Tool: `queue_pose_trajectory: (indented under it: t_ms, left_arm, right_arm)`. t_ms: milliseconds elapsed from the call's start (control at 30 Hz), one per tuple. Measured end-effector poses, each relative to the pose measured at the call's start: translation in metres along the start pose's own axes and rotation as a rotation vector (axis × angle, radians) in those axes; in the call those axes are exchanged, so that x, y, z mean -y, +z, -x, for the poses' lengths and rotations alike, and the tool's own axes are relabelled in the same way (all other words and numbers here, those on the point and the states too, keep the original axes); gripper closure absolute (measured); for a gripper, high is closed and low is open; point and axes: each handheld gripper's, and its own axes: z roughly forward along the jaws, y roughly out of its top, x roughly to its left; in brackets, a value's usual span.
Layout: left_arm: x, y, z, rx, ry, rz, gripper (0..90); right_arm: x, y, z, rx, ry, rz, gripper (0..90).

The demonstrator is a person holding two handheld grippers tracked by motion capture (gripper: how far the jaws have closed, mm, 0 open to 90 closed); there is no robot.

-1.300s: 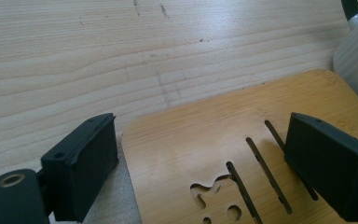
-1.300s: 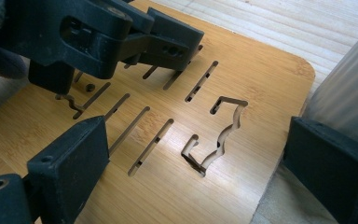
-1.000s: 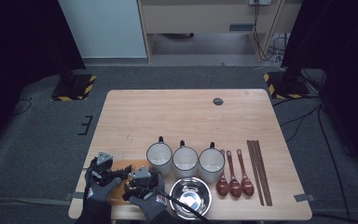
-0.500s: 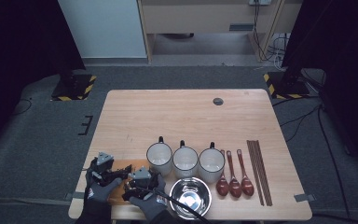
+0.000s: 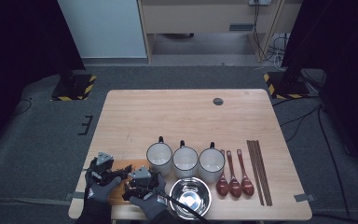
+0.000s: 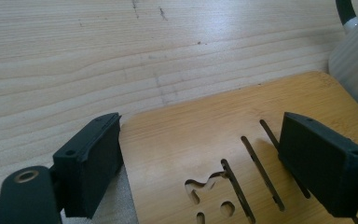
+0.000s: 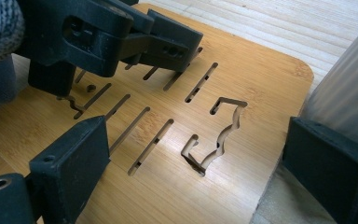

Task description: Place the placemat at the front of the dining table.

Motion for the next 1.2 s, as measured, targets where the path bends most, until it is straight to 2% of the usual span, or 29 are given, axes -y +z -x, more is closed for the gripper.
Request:
queue_pose_trajectory:
  t_ms: [367,1200]
  left_arm:
    - [-0.003,-0.009,0.002,0.004,-0.012,0.019,12.8]
    - [-0.02,-0.037,0.008,-0.049,-0.008,0.062,12.8]
  right_arm:
    - [-0.005,-0.008,0.0,-0.012,-0.02,0.016,7.6]
    - [-0.022,-0.028,-0.003,-0.043,-0.058,0.074,7.6]
